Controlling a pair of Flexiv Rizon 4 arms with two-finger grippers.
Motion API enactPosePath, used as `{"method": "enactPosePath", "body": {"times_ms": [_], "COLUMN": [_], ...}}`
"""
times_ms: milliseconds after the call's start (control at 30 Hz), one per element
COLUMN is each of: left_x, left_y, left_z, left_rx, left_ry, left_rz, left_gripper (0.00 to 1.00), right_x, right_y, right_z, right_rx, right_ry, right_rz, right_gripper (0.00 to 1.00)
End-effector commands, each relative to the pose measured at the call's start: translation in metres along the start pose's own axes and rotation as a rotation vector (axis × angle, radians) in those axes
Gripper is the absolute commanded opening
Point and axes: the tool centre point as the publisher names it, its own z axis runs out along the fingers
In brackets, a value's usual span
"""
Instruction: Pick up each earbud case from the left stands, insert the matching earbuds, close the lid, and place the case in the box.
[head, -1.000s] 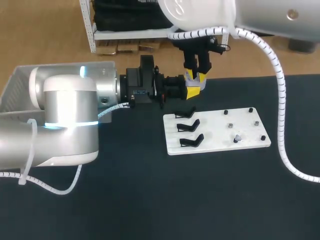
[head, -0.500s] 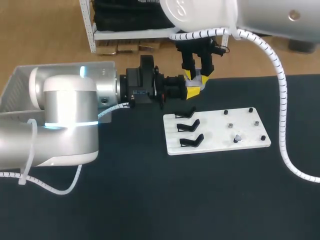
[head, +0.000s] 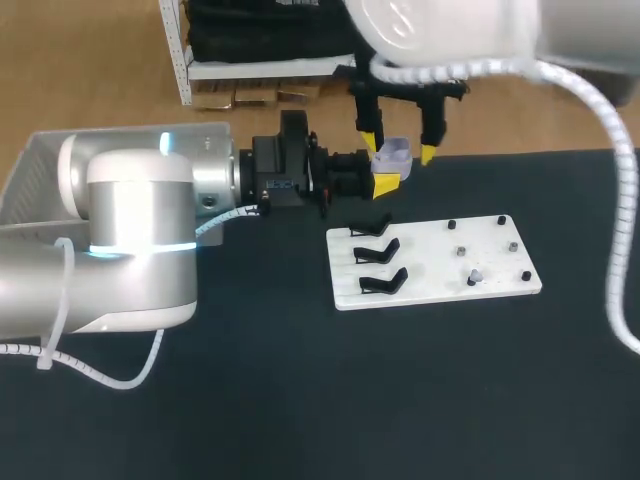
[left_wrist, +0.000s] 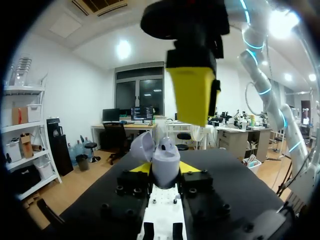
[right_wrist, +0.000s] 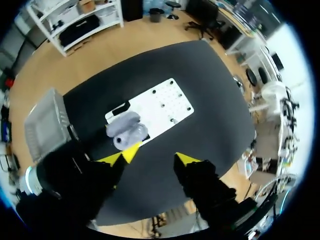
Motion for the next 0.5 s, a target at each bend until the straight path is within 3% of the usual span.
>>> {"method": "enactPosePath", "body": {"times_ms": [33, 500], "left_x": [0.002, 0.002], "left_y": [-0.002, -0.002], "left_z": [0.001, 0.001], "left_rx": [-0.008, -0.008], "left_ry": [-0.009, -0.009], "left_rz": [0.005, 0.005], "left_gripper": [0.00, 0.00], "right_x": [0.018, 0.036], "right_y": [-0.059, -0.108], "right_z": [0.010, 0.034], "right_rx": [-0.221, -0.262], "right_ry": [-0.107, -0.117], "right_rz": [-0.071, -0.104], "right_gripper": [1.00, 1.00]}}
